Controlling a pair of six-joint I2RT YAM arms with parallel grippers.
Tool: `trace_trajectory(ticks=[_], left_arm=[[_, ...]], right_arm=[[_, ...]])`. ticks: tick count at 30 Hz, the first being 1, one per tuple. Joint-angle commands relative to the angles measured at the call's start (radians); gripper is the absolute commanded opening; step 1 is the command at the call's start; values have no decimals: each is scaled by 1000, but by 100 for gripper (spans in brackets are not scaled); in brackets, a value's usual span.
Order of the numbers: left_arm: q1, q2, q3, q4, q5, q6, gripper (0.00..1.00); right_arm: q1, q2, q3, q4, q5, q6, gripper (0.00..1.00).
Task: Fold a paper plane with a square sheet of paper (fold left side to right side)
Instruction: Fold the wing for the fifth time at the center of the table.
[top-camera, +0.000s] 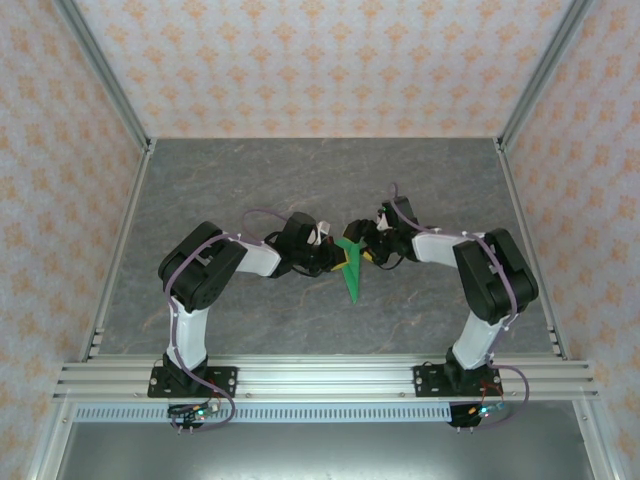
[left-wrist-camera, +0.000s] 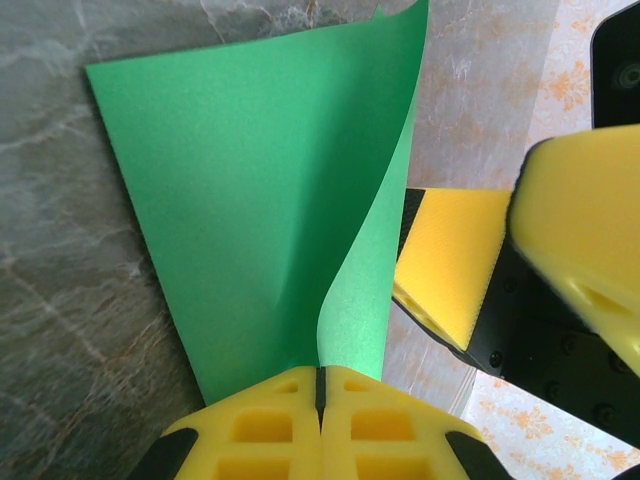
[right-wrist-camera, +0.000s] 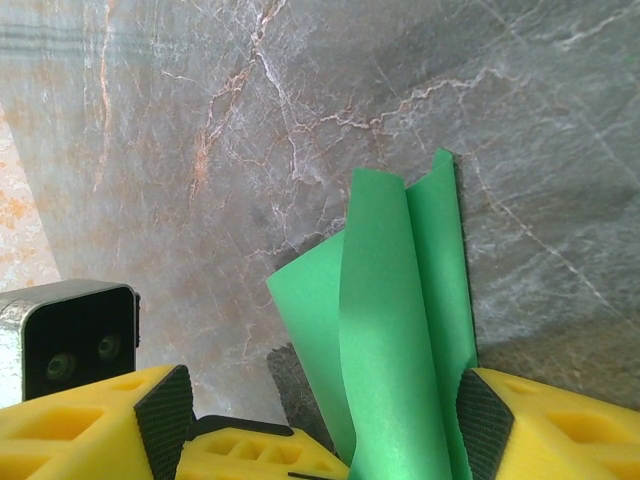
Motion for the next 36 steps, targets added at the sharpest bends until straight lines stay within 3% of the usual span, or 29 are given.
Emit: trace_trajectory(ticks=[1,7,36], left_arm=[[7,-39,8,-43,-28,44,0],[19,-70,19,-123,-46,104,0],[33,-26,70,-189,-79,157,0]], right_arm=[[17,40,42,-94,37,-47,73],[25,77,72,-210,82,-87,74],[32,83,69,-228,70,-98,74]])
